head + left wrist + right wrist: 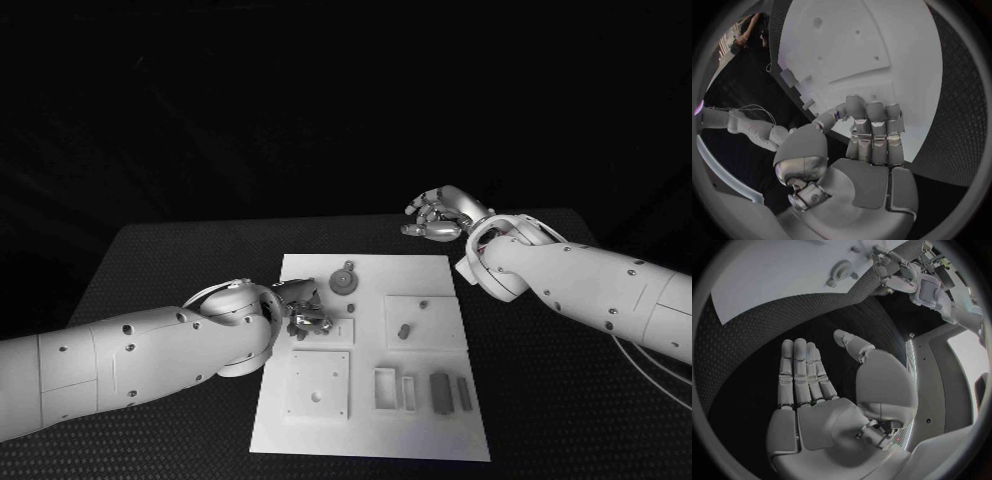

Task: Assemble the parts on the task board

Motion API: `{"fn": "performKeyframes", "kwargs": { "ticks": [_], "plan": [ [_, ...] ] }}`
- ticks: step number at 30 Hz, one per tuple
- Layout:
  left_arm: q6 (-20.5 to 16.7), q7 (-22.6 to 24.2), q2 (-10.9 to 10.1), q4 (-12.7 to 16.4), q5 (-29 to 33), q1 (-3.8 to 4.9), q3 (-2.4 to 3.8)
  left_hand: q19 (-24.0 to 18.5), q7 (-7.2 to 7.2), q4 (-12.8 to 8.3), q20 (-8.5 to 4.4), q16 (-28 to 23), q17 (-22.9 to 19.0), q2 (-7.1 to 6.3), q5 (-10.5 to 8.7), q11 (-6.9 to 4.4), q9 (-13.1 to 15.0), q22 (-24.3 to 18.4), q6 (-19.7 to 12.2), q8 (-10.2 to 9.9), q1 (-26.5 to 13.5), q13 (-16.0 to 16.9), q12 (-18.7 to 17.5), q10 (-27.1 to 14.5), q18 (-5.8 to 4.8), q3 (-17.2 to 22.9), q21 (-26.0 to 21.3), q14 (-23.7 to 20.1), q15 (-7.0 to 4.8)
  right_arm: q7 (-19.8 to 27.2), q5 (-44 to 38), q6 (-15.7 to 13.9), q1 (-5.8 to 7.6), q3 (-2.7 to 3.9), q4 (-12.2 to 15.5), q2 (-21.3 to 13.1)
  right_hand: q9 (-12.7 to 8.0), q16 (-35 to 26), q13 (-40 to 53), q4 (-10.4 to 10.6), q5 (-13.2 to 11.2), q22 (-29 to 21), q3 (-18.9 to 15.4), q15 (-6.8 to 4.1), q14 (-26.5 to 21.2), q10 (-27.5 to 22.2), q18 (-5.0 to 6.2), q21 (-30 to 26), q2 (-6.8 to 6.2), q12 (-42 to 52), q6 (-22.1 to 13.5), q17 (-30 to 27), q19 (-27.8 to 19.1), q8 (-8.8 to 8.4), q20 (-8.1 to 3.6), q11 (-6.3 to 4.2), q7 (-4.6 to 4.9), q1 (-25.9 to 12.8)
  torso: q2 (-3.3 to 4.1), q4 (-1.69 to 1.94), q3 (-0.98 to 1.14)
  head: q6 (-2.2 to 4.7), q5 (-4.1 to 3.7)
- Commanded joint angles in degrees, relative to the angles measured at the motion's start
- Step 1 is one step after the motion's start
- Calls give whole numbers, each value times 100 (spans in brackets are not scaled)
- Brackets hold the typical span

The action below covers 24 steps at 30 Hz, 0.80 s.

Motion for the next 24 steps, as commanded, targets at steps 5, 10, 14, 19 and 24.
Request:
{"fn": "performKeyframes", "kwargs": {
  "ticks": [5, 10, 14, 19, 24],
  "plan": [
    [392, -124, 16, -11, 126, -92, -69, 49, -640, -221, -446, 72, -11, 78, 15, -285, 26, 129, 732, 55, -62, 27, 88, -215, -45, 259, 40, 30, -42, 19, -11, 78, -2, 3, 3, -2, -10, 22, -13, -9, 40, 9, -45, 8, -35, -26, 76, -28, 46, 32, 5, -9, -9, 31, 50, -3, 43, -1, 0, -1, 2, -15, 1],
    [376, -110, 23, -24, 137, -92, -68, 64, -648, -178, -456, 108, -26, 1, -99, -290, 43, 126, 740, 79, -71, 41, 141, -224, -35, 285, 63, 28, -52, 20, -11, 78, -2, 3, 1, 0, -13, 26, -33, -11, 80, 20, -45, 9, -38, -31, 79, -39, 47, 45, 3, -15, -6, 34, 55, -1, 44, -2, 0, -5, 4, -8, 6],
    [317, -101, 29, -32, 137, -92, -68, 79, -658, -117, -465, 153, -35, -105, -157, -297, 59, 125, 757, 110, -11, 54, 198, -221, -28, 300, 85, 33, -63, 21, -11, 76, -2, 3, 1, -1, -16, 30, -50, -12, 117, 30, -45, 9, -40, -35, 82, -49, 49, 57, 1, -21, -3, 36, 59, -1, 44, -4, 0, -3, 3, -12, 1],
    [291, -98, 48, -32, 116, -92, -68, 91, -669, -10, -477, 221, -53, -273, -206, -309, 71, 125, 759, 153, 162, 63, 277, -234, -21, 311, 119, 28, -78, 23, -11, 76, -2, 3, 0, 2, -18, 33, -61, -11, 139, 38, -47, 10, -41, -38, 84, -56, 51, 66, 0, -25, 0, 38, 62, 0, 44, -8, -1, -5, 3, 0, 4],
    [306, -120, 52, -27, 40, -92, -68, 97, -677, 17, -483, 264, -59, -318, -208, -319, 76, 127, 766, 180, 267, 66, 319, -234, -18, 306, 142, 35, -81, 28, -9, 73, -2, 3, -3, 4, -20, 37, -78, -3, 168, 48, -51, 11, -43, -41, 86, -66, 53, 78, -1, -30, 3, 40, 66, 1, 45, -21, -1, -3, 5, -4, 7]
  ]
}}
